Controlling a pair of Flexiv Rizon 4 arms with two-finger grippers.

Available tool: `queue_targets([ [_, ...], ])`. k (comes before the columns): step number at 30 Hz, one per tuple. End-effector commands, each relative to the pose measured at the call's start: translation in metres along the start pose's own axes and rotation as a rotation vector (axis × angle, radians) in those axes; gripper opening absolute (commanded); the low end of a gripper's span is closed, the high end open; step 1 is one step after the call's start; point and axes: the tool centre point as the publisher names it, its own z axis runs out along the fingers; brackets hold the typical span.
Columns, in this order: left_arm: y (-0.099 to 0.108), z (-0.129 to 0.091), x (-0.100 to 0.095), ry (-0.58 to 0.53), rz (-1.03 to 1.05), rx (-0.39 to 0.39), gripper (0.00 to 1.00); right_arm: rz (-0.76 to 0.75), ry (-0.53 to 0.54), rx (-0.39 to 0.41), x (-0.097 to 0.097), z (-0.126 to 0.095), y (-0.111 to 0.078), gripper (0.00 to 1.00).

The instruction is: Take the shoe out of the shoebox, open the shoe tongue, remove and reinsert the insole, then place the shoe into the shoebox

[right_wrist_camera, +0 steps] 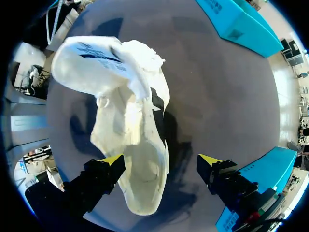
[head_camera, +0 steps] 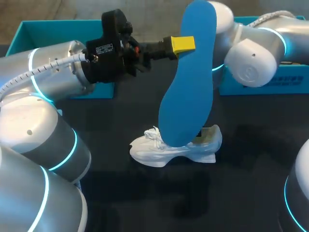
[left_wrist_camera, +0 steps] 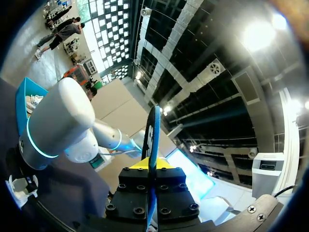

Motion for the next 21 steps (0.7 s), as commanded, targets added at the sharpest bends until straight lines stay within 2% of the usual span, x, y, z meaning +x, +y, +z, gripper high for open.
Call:
queue_targets([
  [1, 0.006, 0.001, 0.006, -0.002, -0.001, 0.122, 0.0, 0.002, 0.013, 0.0, -0.004, 0.017, 0.003, 1.0],
  [4, 0.006, 0.001, 0.006, -0.002, -0.001, 0.122, 0.0, 0.004, 0.014, 0.004, -0.004, 0.022, 0.004, 1.0],
  [7, 0.006, 0.001, 0.006, -0.002, -0.001, 0.122, 0.0, 0.02, 0.025, -0.013, -0.003, 0.028, 0.002, 0.76],
  [9, 0.006, 0.001, 0.006, -0.002, -0.001, 0.122, 0.0, 0.023, 0.028, -0.015, -0.003, 0.032, 0.001, 0.66],
  [11, 0.006, 0.001, 0.006, -0.002, -0.001, 0.122, 0.0, 0.025, 0.028, -0.009, -0.002, 0.036, 0.0, 0.61],
  [18, 0.006, 0.001, 0.006, -0.002, -0.001, 0.122, 0.0, 0.037, 0.033, 0.004, -0.001, 0.045, -0.005, 0.58],
  [21, 0.006, 0.001, 0.006, -0.002, -0.001, 0.122, 0.0, 0.038, 0.042, 0.007, 0.001, 0.048, -0.004, 0.5],
])
